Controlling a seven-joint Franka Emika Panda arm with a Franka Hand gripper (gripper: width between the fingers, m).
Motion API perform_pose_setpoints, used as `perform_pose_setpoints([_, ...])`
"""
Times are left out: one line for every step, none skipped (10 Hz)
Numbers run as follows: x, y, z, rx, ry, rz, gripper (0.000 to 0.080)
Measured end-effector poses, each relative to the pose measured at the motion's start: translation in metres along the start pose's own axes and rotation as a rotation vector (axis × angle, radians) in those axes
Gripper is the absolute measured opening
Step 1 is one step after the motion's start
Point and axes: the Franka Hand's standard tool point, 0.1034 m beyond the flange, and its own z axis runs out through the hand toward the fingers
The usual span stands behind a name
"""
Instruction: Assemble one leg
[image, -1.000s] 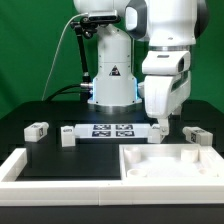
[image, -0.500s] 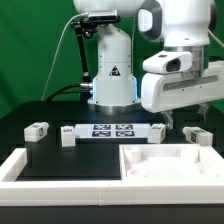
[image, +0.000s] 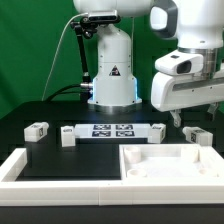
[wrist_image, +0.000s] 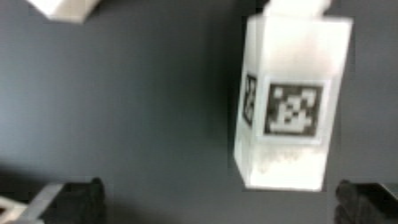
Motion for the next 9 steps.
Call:
perform_pose_setpoints([-0.001, -0.002, 0.000, -0.002, -0.063, 0.011, 0.0649])
perform_pose_setpoints([-0.005, -0.009, 0.003, -0.010, -0.150, 0.041, 0.0649])
perform_pose_setpoints([-0.008, -0.013, 0.006, -0.013, -0.229, 0.046, 0.0649])
perform_pose_setpoints([-0.009, -0.014, 0.010, -0.012, -0.323, 0.045, 0.0649])
perform_pose_setpoints([-0.007, -0.015, 0.014, -0.008, -0.394, 0.045, 0.0649])
perform_pose_setpoints([-0.006, -0.016, 0.020, -0.004, -0.451, 0.045, 0.0649])
perform_pose_setpoints([-0.009, -0.017, 0.020, -0.004, -0.537, 0.041, 0.0649])
perform_pose_setpoints([-0.006, -0.018, 0.025, 0.001, -0.586, 0.039, 0.0649])
perform_pose_setpoints([-0.010, -0.019, 0.027, 0.004, -0.680, 0.036, 0.0649])
